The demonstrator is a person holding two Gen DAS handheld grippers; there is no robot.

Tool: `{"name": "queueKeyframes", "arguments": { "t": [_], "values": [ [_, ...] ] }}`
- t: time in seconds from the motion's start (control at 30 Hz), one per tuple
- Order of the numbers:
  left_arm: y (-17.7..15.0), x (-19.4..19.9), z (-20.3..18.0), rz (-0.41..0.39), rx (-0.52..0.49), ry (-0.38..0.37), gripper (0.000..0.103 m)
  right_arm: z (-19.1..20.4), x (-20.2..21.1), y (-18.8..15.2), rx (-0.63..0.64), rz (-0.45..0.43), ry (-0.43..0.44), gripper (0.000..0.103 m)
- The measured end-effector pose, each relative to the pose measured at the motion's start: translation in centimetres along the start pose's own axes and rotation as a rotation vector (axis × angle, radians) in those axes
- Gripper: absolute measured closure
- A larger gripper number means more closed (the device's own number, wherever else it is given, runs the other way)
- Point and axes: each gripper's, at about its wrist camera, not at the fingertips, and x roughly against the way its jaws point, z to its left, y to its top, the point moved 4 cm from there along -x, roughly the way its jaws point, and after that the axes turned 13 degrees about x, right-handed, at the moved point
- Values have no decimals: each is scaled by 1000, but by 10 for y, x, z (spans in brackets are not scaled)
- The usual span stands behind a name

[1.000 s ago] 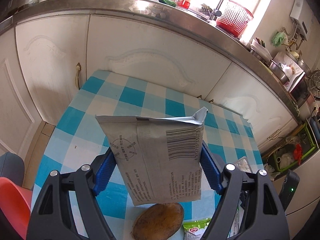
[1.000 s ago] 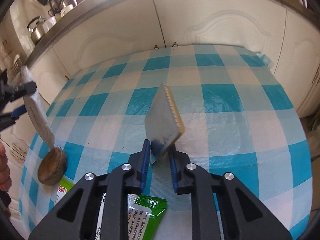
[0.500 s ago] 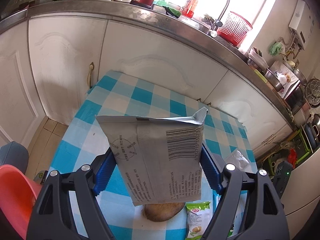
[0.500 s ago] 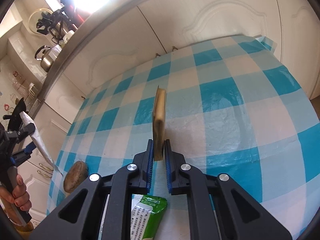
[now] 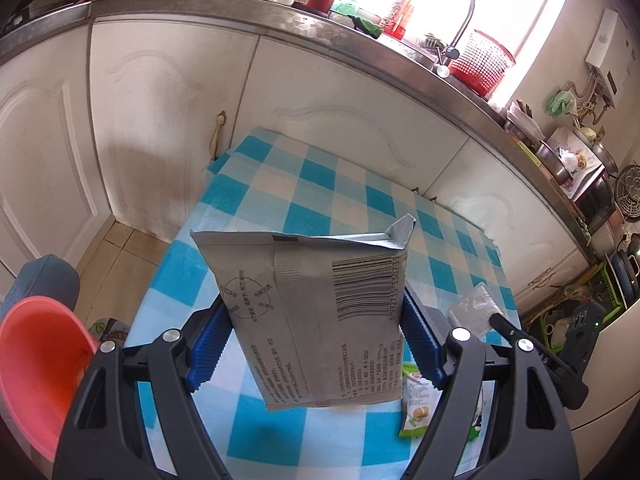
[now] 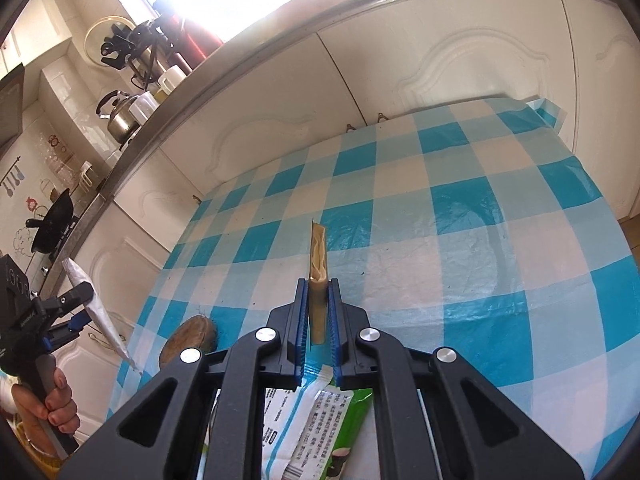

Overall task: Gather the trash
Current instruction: 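Carry the paper packet and foil sachet over the red bucket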

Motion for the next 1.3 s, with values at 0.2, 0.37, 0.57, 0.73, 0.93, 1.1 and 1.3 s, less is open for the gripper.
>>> {"name": "queueKeyframes", "arguments": {
  "t": [0.2,0.37,0.57,0.73,0.93,1.1,1.3],
  "values": [
    [-3,15,27,-10,35,19,25,9,14,3,6,-27,5,92],
    [-3,30,48,-25,55,28,25,23,25,9,12,-50,34,92],
    [1,50,78,-57,90,46,25,59,35,17,57,-67,84,92],
    [2,68,109,-86,117,85,25,107,38,20,125,-63,143,93],
    [4,91,155,-128,168,147,25,181,31,16,235,-22,243,92],
    [3,104,195,-152,223,187,25,248,17,7,325,38,343,93],
    [-1,115,236,-177,283,219,25,323,-5,-9,424,121,433,93]
  ]
}}
